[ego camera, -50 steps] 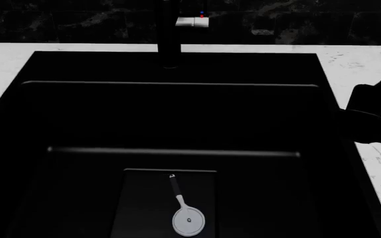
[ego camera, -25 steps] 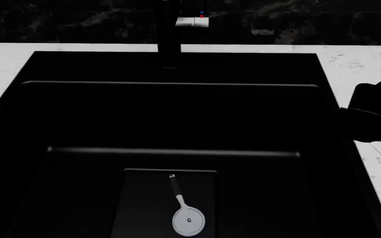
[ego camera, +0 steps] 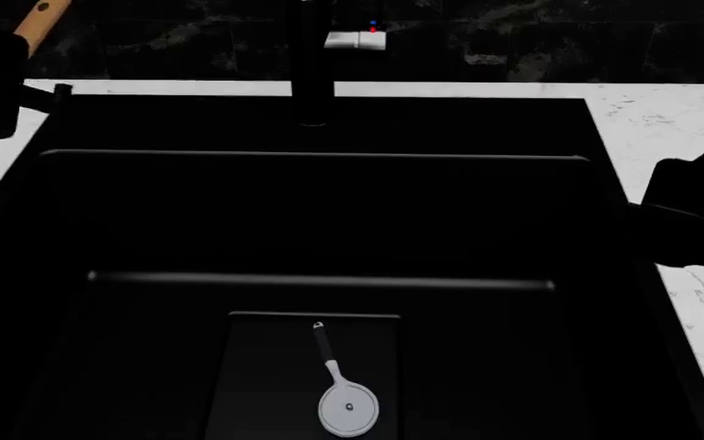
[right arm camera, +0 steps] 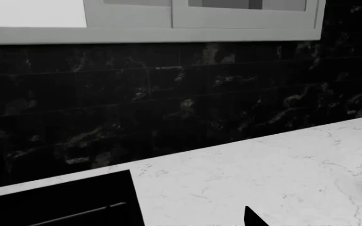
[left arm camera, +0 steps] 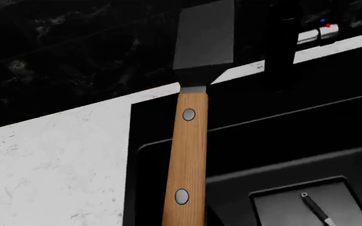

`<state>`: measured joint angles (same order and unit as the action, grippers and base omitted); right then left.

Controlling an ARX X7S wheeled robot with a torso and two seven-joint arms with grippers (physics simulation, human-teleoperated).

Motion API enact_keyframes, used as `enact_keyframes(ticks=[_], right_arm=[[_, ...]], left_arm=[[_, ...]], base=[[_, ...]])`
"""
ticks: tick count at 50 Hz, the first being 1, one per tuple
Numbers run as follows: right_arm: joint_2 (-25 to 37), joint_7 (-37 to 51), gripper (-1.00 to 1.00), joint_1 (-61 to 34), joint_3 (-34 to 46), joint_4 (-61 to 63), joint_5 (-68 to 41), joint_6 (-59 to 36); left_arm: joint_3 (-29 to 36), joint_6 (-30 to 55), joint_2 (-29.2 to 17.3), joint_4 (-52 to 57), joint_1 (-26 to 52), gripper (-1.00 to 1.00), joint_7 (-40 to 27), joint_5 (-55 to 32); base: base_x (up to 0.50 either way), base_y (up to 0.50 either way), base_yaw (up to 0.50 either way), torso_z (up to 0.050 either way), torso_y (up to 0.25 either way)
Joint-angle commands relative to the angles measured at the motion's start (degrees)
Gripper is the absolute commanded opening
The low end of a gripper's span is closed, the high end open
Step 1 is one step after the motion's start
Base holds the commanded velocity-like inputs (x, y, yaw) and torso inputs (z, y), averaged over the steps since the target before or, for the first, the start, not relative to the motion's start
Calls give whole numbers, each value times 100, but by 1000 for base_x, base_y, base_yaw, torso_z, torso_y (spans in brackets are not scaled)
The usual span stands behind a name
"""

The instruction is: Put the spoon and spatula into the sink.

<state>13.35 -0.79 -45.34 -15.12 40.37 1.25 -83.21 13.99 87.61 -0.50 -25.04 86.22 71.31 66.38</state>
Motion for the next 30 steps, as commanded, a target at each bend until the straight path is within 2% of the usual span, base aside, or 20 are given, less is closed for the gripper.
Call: enact_keyframes(ticks=[1, 24, 30], right_arm=[[-6, -5, 100, 19, 23, -15, 11, 44], [-14, 8, 100, 35, -4, -25, -27, 64], [-13, 15, 100, 60, -22, 44, -30, 18]], left_arm=[[820, 238, 48, 144, -371, -100, 1868, 1201], [1451, 236, 39, 400, -1360, -100, 1868, 862], [1694, 236, 38, 507, -1567, -100, 1867, 398]], base=[[0, 0, 0, 0, 0], [0, 0, 0, 0, 0], [0, 0, 0, 0, 0]])
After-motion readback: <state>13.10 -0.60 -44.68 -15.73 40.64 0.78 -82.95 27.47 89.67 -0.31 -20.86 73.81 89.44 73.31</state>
